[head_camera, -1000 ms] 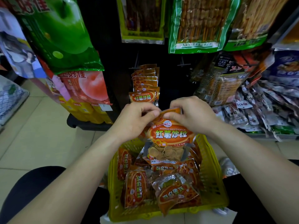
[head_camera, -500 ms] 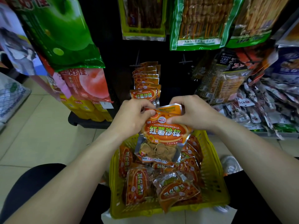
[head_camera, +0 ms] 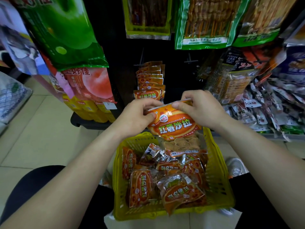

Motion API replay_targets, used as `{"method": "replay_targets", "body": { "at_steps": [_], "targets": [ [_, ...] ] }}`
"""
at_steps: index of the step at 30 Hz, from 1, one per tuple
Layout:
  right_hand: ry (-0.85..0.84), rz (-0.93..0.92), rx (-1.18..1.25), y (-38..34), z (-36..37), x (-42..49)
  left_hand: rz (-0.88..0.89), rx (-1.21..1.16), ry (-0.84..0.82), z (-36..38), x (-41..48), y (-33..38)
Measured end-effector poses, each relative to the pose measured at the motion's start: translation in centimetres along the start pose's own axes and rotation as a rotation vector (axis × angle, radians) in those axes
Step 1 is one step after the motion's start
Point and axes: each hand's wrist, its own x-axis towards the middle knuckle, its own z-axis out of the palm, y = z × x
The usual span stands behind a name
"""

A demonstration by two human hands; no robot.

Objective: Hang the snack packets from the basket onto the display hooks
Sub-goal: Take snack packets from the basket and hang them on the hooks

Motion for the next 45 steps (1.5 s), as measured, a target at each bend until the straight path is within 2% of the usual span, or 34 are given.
{"method": "replay_targets", "body": {
  "at_steps": [5,12,23,28,34,38,42,45],
  "targets": [
    [0.001,0.034,0.022,0.2,0.1,0.0,0.008,0.011,0.172,0.6,0.1,0.2],
    [-0.089,-0.033,0.107,0.3,-0.4,0.1,-0.023,-0.018,0.124,0.1,-0.1,0.2],
    [-0.074,-0.067,0.080,0.2,-0.1,0.0,-0.009,-0.044,0.138,0.0,-0.2,0.0],
    [-0.148,-0.077,0.055,0.3,-0.2,0.0,-0.010,-0.030,0.155,0.5,0.1,-0.3],
    [-0.244,-0.084,-0.166,-0.4,-0.6,-0.2,0.004,0.017,0.176,1.1,0.1,-0.6],
    [-0.214,-0.150,-0.379,-1.9,0.7,-0.3,0.038,0.071,0.177,1.4,0.1,-0.7],
    [-0.268,-0.073,-0.352,-2.7,2.3,0.3,0.036,0.109,0.185,1.4,0.2,-1.7],
    [-0.238,-0.048,-0.387,-3.0,2.8,1.5,0.017,0.080,0.208,0.2,0.3,-2.6]
  ]
}}
